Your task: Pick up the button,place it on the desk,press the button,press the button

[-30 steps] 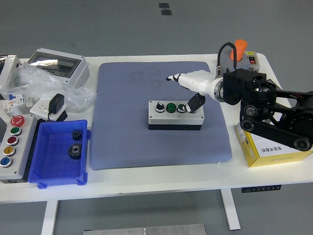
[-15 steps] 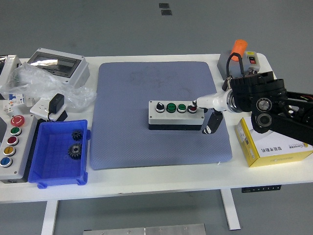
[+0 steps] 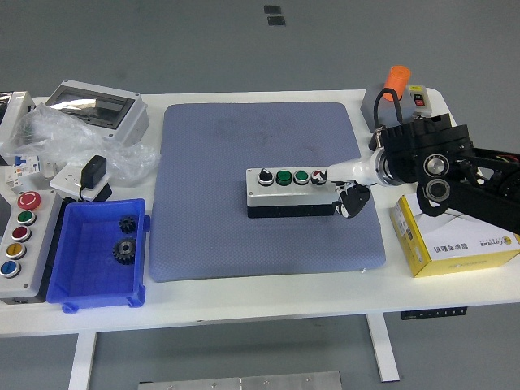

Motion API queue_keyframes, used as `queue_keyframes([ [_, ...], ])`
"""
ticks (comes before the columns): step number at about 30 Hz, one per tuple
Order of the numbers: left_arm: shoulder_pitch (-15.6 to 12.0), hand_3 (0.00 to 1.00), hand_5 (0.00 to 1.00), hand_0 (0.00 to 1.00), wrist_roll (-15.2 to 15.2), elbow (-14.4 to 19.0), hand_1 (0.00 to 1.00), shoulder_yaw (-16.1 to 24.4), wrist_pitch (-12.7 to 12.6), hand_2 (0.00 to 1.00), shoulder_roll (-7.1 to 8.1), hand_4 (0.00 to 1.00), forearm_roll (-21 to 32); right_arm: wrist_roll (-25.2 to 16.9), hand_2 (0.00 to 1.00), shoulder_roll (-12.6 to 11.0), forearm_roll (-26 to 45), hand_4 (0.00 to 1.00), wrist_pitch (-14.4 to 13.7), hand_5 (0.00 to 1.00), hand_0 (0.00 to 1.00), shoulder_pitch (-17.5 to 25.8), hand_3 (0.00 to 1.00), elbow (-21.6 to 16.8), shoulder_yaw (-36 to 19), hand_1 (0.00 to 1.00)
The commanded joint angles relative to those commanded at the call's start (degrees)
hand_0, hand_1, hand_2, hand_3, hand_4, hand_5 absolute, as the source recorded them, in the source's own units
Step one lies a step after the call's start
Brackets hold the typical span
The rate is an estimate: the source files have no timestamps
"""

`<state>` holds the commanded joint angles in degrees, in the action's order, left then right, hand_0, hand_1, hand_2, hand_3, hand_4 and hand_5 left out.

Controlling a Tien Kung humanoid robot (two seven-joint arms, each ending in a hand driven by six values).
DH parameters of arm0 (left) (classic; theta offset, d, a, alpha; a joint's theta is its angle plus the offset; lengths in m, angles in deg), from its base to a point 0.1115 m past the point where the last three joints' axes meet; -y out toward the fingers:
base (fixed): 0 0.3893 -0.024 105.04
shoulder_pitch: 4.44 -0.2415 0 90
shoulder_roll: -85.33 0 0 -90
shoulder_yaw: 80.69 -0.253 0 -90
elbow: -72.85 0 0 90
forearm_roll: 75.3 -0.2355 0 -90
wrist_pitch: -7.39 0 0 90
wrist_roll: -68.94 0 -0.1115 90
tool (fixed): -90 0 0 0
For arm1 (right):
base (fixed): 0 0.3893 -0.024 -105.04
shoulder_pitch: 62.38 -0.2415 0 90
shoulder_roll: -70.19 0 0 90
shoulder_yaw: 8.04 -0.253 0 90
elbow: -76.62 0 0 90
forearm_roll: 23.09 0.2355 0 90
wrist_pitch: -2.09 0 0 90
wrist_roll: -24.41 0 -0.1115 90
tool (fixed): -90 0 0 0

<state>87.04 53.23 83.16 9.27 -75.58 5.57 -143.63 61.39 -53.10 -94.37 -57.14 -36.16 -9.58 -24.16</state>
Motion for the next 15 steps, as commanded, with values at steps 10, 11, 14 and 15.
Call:
queue_keyframes([
  [10,-0.11,0.593,0.088,0.624,-0.02,0.00,0.540,0.41,0.12,0.507,-0.08,0.496,-0.21,0.00,0.333,-0.04,0.02,0.216,0.44,0.002,0.515,-0.31,0.998,0.15,-0.56,0.513],
  [11,-0.12,0.593,0.088,0.624,0.00,0.00,0.540,0.43,0.12,0.507,-0.10,0.496,-0.21,0.00,0.333,-0.06,0.08,0.216,0.48,0.002,0.515,-0.32,0.998,0.17,-0.56,0.513],
  [14,-0.12,0.593,0.088,0.624,0.03,0.00,0.540,0.46,0.13,0.507,-0.13,0.496,-0.21,0.00,0.333,-0.12,0.27,0.216,0.56,0.002,0.515,-0.31,0.998,0.24,-0.43,0.513],
  [15,-0.12,0.593,0.097,0.623,0.04,0.00,0.540,0.46,0.13,0.506,-0.13,0.496,-0.21,0.00,0.333,-0.13,0.32,0.218,0.57,0.002,0.509,-0.31,0.998,0.26,-0.40,0.499],
])
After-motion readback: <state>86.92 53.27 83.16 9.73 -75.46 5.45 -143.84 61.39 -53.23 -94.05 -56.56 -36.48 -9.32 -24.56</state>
